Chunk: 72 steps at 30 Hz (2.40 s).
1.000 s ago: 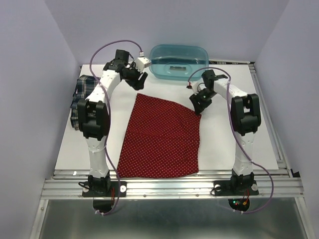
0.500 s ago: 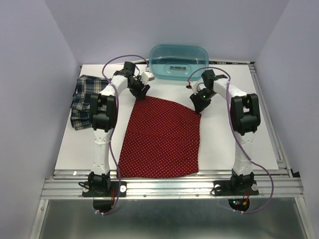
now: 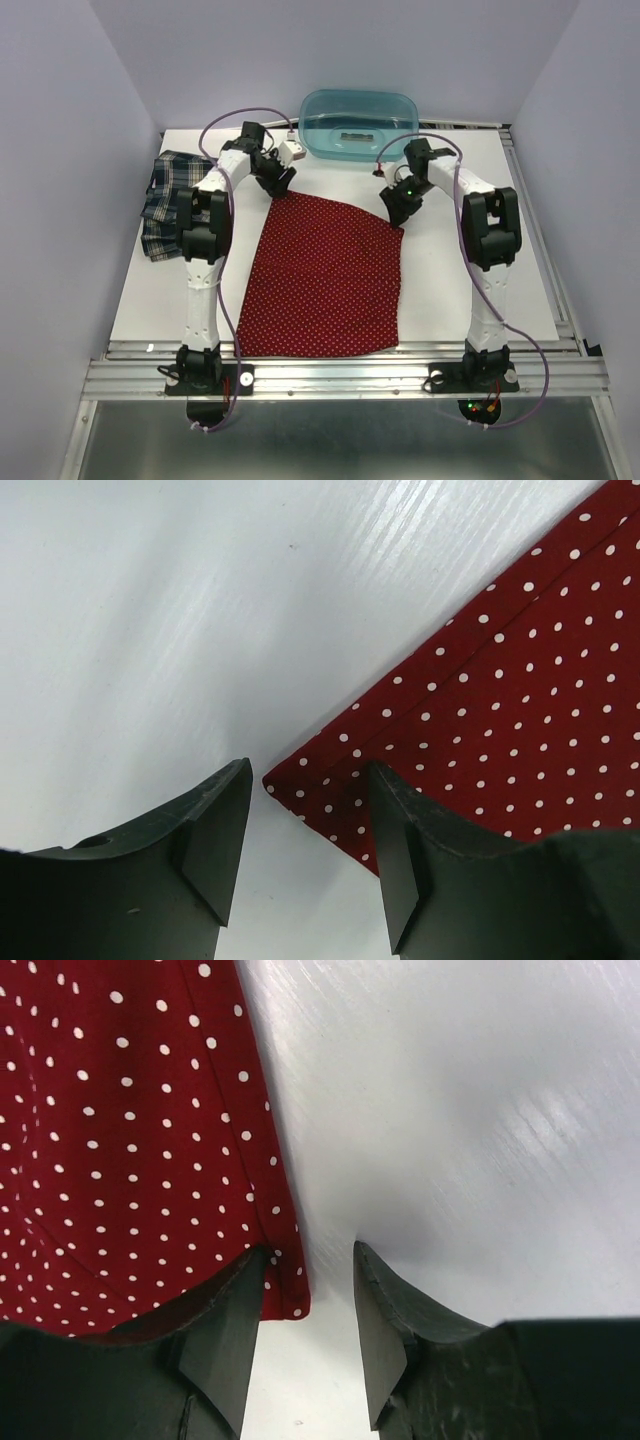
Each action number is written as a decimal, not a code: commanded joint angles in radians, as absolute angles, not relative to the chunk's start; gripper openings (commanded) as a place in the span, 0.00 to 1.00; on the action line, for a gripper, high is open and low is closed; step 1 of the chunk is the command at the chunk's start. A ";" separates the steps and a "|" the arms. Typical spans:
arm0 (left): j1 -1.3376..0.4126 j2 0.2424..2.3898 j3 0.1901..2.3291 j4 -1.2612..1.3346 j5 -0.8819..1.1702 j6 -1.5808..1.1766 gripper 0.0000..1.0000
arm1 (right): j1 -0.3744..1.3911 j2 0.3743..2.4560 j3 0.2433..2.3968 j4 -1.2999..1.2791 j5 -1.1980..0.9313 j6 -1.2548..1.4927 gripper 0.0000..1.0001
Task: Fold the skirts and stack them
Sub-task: Fold the skirt
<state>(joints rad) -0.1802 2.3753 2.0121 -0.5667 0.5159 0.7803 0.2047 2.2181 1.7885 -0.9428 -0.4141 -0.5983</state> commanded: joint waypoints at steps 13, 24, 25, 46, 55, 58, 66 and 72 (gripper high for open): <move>-0.175 2.372 2.126 -0.575 0.558 0.836 0.61 | 0.202 2.278 1.928 -1.137 -0.518 -0.655 0.51; -0.175 2.424 2.131 -0.644 0.535 0.914 0.61 | 0.202 2.304 1.839 -1.115 -0.502 -0.678 0.49; -0.175 2.434 2.135 -0.649 0.534 0.916 0.61 | 0.202 2.306 1.836 -1.106 -0.496 -0.678 0.47; -0.156 2.427 2.322 -0.569 0.436 0.839 0.00 | 0.192 2.281 1.980 -0.919 -0.279 -0.545 0.01; -0.150 2.232 2.234 -0.460 0.459 0.830 0.00 | 0.173 2.194 2.088 -0.864 -0.253 -0.522 0.01; -0.147 2.129 2.075 -0.463 0.489 0.854 0.00 | 0.173 2.125 2.020 -0.876 -0.313 -0.543 0.01; -0.147 1.808 1.636 -0.431 0.517 0.893 0.00 | 0.173 1.950 1.720 -0.825 -0.339 -0.600 0.01; -0.147 1.623 1.294 -0.370 0.502 0.917 0.00 | 0.236 1.849 1.470 -0.781 -0.344 -0.598 0.01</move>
<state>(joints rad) -0.1619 1.7115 1.4357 -0.4026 0.5217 0.8833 0.2047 1.9045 1.5940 -0.8135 -0.3531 -0.5827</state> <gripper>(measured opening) 0.026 0.034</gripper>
